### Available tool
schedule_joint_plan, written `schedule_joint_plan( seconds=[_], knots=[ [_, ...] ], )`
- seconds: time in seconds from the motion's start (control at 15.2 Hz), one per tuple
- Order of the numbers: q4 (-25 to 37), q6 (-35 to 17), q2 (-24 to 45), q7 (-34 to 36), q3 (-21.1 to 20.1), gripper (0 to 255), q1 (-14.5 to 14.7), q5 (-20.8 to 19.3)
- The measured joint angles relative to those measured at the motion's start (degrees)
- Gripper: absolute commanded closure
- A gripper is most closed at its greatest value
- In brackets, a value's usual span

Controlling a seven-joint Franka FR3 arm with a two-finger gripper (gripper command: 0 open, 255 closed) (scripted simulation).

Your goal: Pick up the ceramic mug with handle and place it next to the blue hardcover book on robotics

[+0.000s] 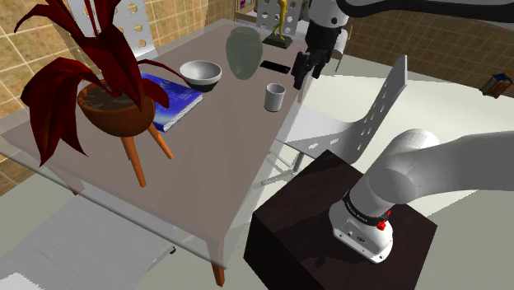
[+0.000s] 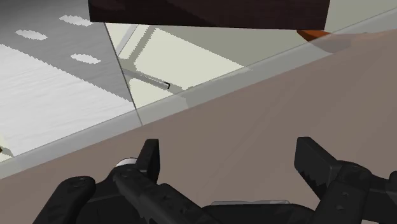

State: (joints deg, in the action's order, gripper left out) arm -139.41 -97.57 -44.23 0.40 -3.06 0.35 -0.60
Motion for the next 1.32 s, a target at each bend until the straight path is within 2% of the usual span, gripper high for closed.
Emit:
schedule_joint_plan(
  seconds=[0.2,0.53,0.99,1.32],
  knots=[
    [-0.30,-2.00,1.84,-0.96,0.60,0,-0.21,-0.53],
    [0.25,-9.52,10.33,-4.79,3.01,0,-1.10,-2.41],
    [5.88,-19.39,26.20,-10.46,6.30,0,-2.16,-4.17],
    [11.22,-24.23,36.64,-14.20,7.87,0,-2.71,-4.32]
  ],
)
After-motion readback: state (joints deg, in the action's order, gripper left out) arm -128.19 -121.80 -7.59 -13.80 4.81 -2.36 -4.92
